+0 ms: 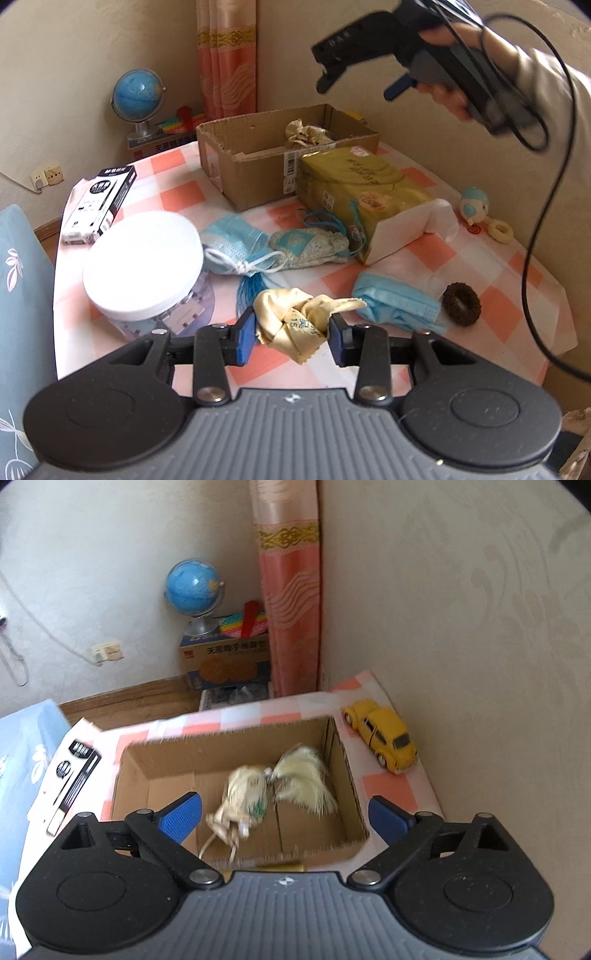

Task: Organize soft objects
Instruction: 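Lift the pouch with the right gripper and drop it into the cardboard box, then carry the yellow cloth with the left gripper into the box and open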

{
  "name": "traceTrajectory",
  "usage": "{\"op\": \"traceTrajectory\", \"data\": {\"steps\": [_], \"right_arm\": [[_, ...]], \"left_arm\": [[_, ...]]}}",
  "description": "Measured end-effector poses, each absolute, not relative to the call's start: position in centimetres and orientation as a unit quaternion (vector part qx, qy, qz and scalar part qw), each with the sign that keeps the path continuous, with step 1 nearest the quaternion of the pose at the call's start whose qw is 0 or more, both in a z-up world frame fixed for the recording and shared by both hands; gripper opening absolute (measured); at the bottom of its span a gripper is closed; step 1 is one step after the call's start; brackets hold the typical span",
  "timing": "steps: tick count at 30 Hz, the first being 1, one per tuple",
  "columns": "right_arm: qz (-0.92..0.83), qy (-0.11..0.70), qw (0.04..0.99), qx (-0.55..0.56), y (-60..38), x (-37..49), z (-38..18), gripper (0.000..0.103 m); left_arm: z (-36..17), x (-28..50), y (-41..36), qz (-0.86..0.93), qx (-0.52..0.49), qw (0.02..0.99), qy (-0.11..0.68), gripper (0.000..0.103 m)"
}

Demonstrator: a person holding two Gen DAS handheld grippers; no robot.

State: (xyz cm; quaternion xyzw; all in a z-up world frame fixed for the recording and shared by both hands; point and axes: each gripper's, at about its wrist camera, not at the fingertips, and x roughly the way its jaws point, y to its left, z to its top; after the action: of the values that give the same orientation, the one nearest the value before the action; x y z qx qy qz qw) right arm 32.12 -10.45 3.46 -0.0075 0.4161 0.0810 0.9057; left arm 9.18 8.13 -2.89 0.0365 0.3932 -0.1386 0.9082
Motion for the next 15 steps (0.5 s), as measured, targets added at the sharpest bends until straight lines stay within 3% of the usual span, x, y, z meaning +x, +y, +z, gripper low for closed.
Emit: {"op": "traceTrajectory", "data": {"steps": [15], "right_arm": [[0.168,0.352,0.920,-0.040,-15.2,19.6,1.9,0.103]], "left_arm": [[2.0,13.5,6.7,-0.142,0.050,0.918,0.367,0.038]]}}
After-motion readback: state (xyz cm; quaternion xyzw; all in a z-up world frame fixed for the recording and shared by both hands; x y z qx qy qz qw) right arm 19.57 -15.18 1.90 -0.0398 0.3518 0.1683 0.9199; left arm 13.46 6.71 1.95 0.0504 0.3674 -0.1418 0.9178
